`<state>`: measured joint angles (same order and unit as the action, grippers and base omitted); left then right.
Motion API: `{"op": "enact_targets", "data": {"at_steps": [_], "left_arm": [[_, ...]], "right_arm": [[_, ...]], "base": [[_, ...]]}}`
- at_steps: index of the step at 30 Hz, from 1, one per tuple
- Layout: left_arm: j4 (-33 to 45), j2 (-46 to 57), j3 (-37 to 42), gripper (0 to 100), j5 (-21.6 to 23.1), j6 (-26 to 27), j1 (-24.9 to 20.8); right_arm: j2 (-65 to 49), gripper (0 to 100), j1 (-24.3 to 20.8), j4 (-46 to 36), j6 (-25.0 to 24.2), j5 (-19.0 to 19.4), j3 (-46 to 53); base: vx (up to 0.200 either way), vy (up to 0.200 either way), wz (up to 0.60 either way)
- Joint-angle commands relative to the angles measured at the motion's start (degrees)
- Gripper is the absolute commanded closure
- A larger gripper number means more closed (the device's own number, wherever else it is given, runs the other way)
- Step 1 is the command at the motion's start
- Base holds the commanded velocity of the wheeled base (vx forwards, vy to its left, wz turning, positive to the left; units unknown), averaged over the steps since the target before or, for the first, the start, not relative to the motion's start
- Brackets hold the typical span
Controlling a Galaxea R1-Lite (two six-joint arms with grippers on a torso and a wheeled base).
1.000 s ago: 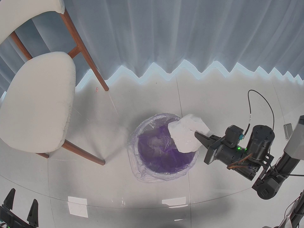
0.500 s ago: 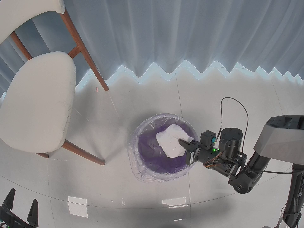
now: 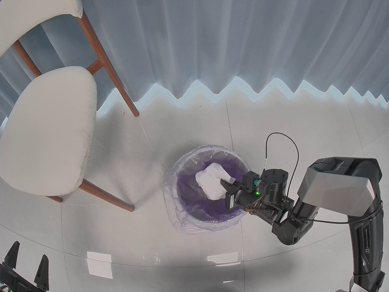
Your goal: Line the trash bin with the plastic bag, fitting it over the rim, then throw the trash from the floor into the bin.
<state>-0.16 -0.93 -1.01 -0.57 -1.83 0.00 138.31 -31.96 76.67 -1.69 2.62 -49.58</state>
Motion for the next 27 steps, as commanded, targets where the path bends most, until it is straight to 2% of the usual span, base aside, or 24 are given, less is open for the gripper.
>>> {"op": "enact_targets", "data": {"at_steps": [1, 5, 6, 16, 24, 27], "left_arm": [[0.0, 0.9, 0.9, 0, 0.0, 0.0, 0.0], [0.0, 0.9, 0.9, 0, 0.0, 0.0, 0.0], [0.0, 0.9, 0.9, 0, 0.0, 0.0, 0.0], [0.0, 0.9, 0.9, 0, 0.0, 0.0, 0.0], [0.0, 0.9, 0.9, 0, 0.0, 0.0, 0.0], [0.0, 0.9, 0.9, 0, 0.0, 0.0, 0.0]], "right_arm": [[2.1, 100, 0.1, -0.1, -0.1, -0.1, -1.0], [2.1, 100, 0.3, -0.6, -0.1, -0.1, -0.9], [2.1, 0, 0.3, -0.6, -0.2, -0.1, -1.0], [-1.6, 0, 0.1, -0.4, -0.5, -0.1, -0.4], [-10.6, 0, 0.6, -0.3, -1.0, -0.7, 6.1], [-16.1, 0, 1.8, -0.3, -1.0, -0.7, 11.3]], "base": [[0.0, 0.0, 0.0], [0.0, 0.0, 0.0], [0.0, 0.0, 0.0], [0.0, 0.0, 0.0], [0.0, 0.0, 0.0], [0.0, 0.0, 0.0]]}}
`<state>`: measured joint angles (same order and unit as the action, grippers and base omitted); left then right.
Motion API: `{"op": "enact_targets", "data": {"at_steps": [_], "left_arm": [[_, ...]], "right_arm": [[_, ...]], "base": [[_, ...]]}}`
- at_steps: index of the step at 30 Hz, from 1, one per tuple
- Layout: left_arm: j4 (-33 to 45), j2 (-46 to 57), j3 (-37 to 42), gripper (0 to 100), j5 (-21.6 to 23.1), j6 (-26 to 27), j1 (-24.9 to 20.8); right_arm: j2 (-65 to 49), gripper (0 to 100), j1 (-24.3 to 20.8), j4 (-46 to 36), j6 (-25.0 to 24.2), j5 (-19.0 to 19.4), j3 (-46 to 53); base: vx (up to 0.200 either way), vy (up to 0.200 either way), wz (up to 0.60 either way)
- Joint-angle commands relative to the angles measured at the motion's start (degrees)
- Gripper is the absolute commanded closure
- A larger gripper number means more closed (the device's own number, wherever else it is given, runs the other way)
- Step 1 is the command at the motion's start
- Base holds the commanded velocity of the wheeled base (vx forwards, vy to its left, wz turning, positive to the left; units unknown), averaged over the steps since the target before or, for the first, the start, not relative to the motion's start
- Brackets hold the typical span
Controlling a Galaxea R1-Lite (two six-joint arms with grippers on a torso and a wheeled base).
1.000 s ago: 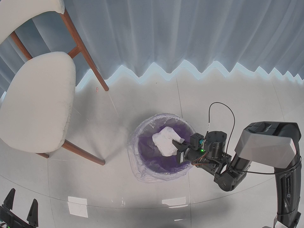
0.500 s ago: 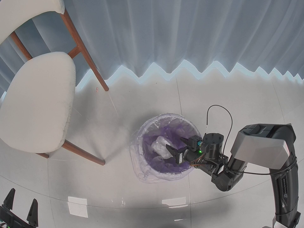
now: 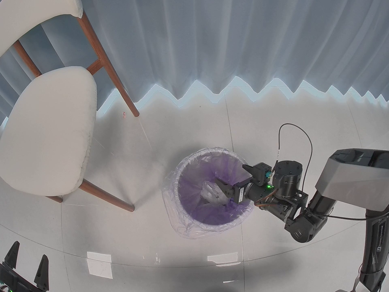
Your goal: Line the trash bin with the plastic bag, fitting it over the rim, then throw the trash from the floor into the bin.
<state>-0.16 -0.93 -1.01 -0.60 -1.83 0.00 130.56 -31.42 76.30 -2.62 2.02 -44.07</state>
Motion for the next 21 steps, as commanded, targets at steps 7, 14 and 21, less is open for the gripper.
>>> {"op": "enact_targets", "data": {"at_steps": [7, 14, 21], "left_arm": [[0.0, 0.9, 0.9, 0, 0.1, 0.1, -0.1], [0.0, 0.9, 0.9, 0, 0.1, 0.1, -0.1], [0.0, 0.9, 0.9, 0, 0.1, 0.1, -0.1]], "right_arm": [[-18.9, 0, 4.4, -0.2, -0.5, -3.0, 13.9], [-29.4, 0, 7.2, -0.6, -2.7, -5.8, 24.1], [-39.9, 0, 15.8, -3.4, -2.5, -6.3, 30.7]], "base": [[0.0, 0.0, 0.0], [0.0, 0.0, 0.0], [0.0, 0.0, 0.0]]}}
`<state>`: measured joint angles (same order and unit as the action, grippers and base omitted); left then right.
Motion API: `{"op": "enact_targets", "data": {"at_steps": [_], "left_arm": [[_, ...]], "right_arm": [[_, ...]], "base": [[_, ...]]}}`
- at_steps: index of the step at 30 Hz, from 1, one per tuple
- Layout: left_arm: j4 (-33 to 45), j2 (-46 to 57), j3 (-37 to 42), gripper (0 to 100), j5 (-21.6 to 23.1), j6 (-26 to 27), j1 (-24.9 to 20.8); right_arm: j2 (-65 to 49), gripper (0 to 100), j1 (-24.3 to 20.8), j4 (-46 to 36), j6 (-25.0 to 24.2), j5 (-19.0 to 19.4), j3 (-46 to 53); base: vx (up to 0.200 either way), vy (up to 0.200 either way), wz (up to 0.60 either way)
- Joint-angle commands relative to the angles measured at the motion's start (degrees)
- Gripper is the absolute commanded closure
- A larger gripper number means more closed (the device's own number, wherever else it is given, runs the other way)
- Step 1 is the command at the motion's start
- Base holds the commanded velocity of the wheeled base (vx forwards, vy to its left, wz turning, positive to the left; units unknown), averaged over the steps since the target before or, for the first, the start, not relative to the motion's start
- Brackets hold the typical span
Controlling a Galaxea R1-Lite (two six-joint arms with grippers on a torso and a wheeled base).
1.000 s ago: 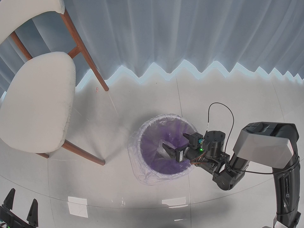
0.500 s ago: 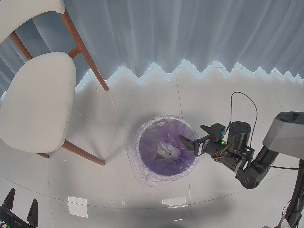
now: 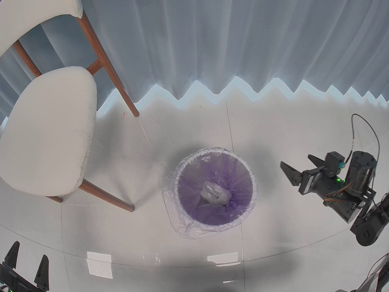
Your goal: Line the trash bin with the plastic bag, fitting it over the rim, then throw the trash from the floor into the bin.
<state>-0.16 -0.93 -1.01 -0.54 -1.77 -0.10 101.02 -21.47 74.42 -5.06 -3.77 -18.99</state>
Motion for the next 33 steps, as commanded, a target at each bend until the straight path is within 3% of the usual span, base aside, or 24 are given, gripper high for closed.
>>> {"op": "enact_targets", "data": {"at_steps": [1, 5, 12, 16, 22, 27, 32, 33], "left_arm": [[0.0, 0.9, 0.9, 0, 0.0, 0.0, 0.0], [0.0, 0.9, 0.9, 0, 0.0, 0.0, 0.0], [0.0, 0.9, 0.9, 0, 0.0, 0.0, 0.0], [0.0, 0.9, 0.9, 0, 0.0, 0.0, 0.0], [0.0, 0.9, 0.9, 0, 0.0, 0.1, 0.0], [0.0, 0.9, 0.9, 0, 0.0, 0.1, 0.0], [0.0, 0.9, 0.9, 0, 0.0, 0.2, 0.0], [0.0, 0.9, 0.9, 0, 0.0, 0.2, 0.0]], "right_arm": [[-10.7, 0, 6.2, -1.5, 0.0, -0.5, 6.0], [-16.4, 0, 10.6, -1.5, 0.1, -0.5, 11.3], [-26.8, 0, 14.3, -1.7, 1.2, -0.1, 19.0], [-32.3, 0, 18.1, -2.8, 1.3, -0.1, 19.0], [-41.0, 0, 18.8, -6.4, 2.6, -0.2, 19.0], [-58.1, 0, 18.7, -27.7, 6.6, -0.2, 19.0], [-76.9, 0, 18.8, -55.2, 6.9, -0.7, 16.4], [-77.9, 0, 18.8, -56.6, 6.9, -0.9, 16.2]], "base": [[0.0, 0.0, 0.0], [0.0, 0.0, 0.0], [0.0, 0.0, 0.0], [0.0, 0.0, 0.0], [0.0, 0.0, 0.0], [0.0, 0.0, 0.0], [0.0, 0.0, 0.0], [0.0, 0.0, 0.0]]}}
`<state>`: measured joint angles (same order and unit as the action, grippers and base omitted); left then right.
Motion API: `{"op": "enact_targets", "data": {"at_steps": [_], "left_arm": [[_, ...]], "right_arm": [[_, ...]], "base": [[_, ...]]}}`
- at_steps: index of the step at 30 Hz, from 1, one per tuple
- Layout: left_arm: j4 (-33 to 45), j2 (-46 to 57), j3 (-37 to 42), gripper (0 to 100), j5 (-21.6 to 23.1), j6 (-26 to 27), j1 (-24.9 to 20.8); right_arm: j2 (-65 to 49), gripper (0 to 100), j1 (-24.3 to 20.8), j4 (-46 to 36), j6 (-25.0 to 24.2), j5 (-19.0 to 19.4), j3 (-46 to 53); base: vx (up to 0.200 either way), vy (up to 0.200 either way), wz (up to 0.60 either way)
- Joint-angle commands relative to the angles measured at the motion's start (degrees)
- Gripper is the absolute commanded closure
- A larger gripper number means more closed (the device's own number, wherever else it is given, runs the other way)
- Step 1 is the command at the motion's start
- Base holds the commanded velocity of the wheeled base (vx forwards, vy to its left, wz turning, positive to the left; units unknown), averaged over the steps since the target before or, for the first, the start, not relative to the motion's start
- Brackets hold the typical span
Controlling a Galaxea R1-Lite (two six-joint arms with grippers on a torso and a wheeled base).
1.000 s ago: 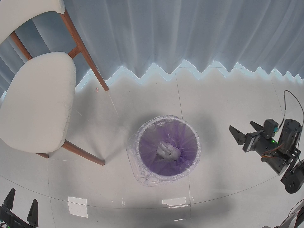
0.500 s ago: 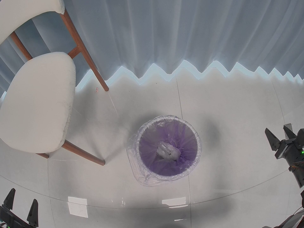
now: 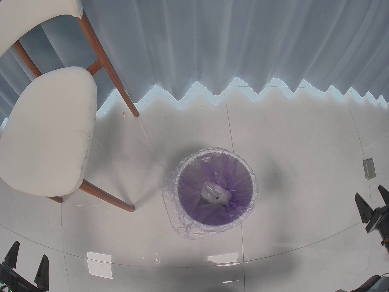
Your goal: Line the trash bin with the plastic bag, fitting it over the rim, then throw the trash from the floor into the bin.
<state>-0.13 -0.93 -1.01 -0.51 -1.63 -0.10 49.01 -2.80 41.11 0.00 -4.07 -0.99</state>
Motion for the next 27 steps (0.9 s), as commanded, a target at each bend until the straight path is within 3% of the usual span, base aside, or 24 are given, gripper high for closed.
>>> {"op": "enact_targets", "data": {"at_steps": [1, 4, 7, 16, 19, 21, 25, 27], "left_arm": [[0.0, 0.9, 0.9, 0, 0.0, 0.1, 0.0], [0.0, 0.9, 0.9, 0, 0.0, 0.1, 0.0], [0.0, 0.9, 0.9, 0, 0.0, 0.1, 0.0], [0.0, 0.9, 0.9, 0, 0.0, 0.1, 0.0], [0.0, 0.9, 0.9, 0, 0.0, 0.1, 0.0], [0.0, 0.9, 0.9, 0, 0.0, 0.2, 0.0], [0.0, 0.9, 0.9, 0, 0.1, 0.2, 0.0], [0.0, 0.9, 0.9, 0, 0.0, 0.2, 0.0]], "right_arm": [[-30.0, 0, 0.2, -29.1, 1.8, -1.3, -2.5], [-38.4, 0, 0.2, -38.4, 1.8, -2.4, -2.9], [-44.3, 0, 0.2, -42.2, 2.5, -2.4, -2.3], [-44.9, 0, 0.5, -40.5, 1.4, -0.4, 0.1], [-45.1, 0, 4.7, -43.0, 0.4, -0.2, -0.7], [-45.1, 0, 5.1, -43.0, -0.6, -0.8, -0.8], [-45.1, 0, 4.7, -41.3, -3.7, -7.8, -0.2], [-45.1, 0, 4.7, -39.1, -3.3, -7.6, 0.7]], "base": [[0.0, 0.0, 0.0], [0.0, 0.0, 0.0], [0.0, 0.0, 0.0], [0.0, 0.0, 0.0], [0.0, 0.0, 0.0], [0.0, 0.0, 0.0], [0.0, 0.0, 0.0], [0.0, 0.0, 0.0]]}}
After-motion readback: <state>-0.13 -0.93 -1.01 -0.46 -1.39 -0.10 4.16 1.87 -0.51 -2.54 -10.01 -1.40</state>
